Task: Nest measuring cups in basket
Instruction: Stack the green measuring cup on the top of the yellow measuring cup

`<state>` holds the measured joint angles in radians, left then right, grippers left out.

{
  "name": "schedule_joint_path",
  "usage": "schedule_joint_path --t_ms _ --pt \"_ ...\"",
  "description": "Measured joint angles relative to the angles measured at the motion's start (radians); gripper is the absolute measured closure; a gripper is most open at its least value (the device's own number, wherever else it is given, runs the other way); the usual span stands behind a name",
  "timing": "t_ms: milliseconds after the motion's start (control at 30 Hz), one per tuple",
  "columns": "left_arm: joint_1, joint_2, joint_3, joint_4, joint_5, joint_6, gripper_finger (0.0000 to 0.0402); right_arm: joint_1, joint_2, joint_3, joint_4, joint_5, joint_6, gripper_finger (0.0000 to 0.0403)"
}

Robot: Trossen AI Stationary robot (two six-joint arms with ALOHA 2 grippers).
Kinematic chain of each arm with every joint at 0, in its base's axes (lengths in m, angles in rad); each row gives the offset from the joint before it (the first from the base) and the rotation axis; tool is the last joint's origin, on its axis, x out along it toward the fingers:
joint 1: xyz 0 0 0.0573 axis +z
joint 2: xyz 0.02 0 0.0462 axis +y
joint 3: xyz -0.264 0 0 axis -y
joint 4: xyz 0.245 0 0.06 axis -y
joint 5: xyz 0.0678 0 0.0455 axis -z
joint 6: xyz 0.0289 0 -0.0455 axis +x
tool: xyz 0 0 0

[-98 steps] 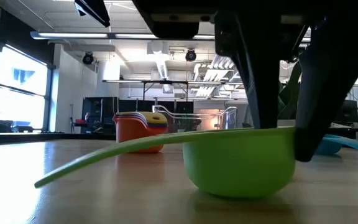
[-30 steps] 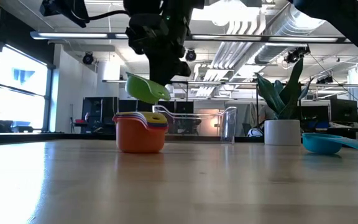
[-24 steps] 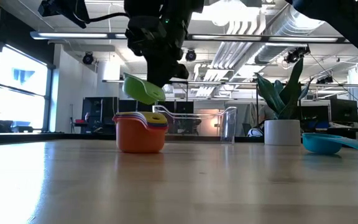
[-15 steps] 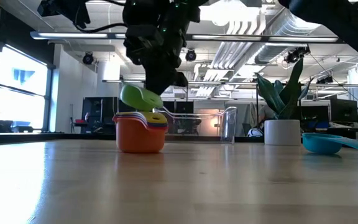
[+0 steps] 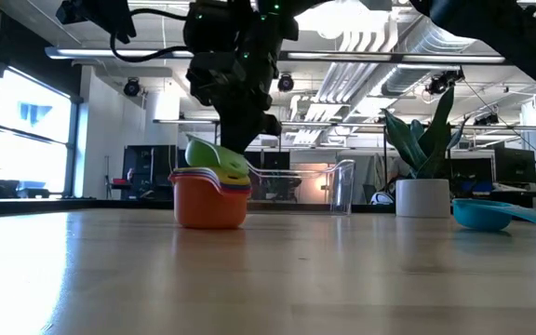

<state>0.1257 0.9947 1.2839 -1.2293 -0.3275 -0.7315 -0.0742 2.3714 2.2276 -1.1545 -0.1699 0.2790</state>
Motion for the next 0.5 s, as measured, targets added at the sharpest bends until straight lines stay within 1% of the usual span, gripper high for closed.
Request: schedule_joint_path --t_ms 167,400,500 --pt "0.000 0.000 0.000 0.000 0.000 0.001 0.0323 0.000 0.000 0.000 0.011 -0.004 -0.008 0.0397" --pt "0.000 0.000 0.000 0.000 0.000 0.003 0.0323 0.001 0.000 0.000 0.015 -0.003 -0.016 0.0365" --pt "0.000 0.000 0.000 0.000 -0.001 0.027 0.0323 0.001 0.000 0.000 0.016 -0.003 -0.018 0.0356"
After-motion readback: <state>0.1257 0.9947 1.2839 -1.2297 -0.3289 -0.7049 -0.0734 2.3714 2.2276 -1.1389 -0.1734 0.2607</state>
